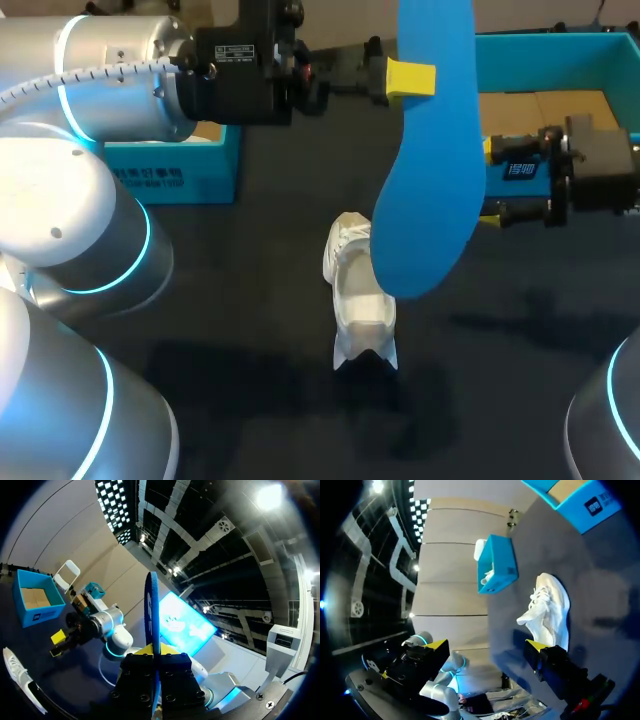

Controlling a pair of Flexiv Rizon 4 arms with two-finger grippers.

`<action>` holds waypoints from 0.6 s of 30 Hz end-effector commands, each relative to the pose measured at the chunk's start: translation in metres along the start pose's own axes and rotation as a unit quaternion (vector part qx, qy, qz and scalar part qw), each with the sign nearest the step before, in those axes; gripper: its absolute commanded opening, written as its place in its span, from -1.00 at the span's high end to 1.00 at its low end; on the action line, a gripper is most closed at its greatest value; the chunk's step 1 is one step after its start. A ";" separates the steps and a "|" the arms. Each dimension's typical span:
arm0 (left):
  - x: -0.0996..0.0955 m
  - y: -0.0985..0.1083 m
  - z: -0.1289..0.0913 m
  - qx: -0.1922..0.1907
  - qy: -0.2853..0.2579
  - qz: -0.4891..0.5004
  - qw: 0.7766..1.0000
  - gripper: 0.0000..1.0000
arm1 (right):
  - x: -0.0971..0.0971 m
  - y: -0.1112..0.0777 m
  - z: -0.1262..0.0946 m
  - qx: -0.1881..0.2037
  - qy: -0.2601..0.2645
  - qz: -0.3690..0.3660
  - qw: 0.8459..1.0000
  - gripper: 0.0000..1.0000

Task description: Take the shoe out of the shoebox, open the shoe tongue, remove and reinsert the insole, then place the shoe into the shoebox

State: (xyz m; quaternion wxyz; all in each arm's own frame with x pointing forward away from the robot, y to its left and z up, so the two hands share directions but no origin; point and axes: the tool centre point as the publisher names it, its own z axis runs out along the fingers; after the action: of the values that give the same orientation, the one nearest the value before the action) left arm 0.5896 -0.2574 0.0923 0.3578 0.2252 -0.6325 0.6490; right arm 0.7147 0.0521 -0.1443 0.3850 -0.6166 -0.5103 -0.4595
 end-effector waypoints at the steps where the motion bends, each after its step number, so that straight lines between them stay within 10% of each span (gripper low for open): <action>1: 0.000 0.001 0.002 0.001 -0.001 0.000 1.000 1.00 | 0.003 0.006 0.001 0.017 0.012 -0.001 1.000 -1.00; 18: 0.000 0.001 0.002 0.001 -0.001 0.000 1.000 1.00 | 0.012 0.009 0.003 0.028 0.046 -0.015 0.998 -1.00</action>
State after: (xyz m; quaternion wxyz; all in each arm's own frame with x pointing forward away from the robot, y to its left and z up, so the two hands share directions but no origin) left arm 0.5896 -0.2575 0.0923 0.3578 0.2252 -0.6326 0.6490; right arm 0.7199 0.0540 -0.1357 0.4098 -0.5911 -0.5147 -0.4666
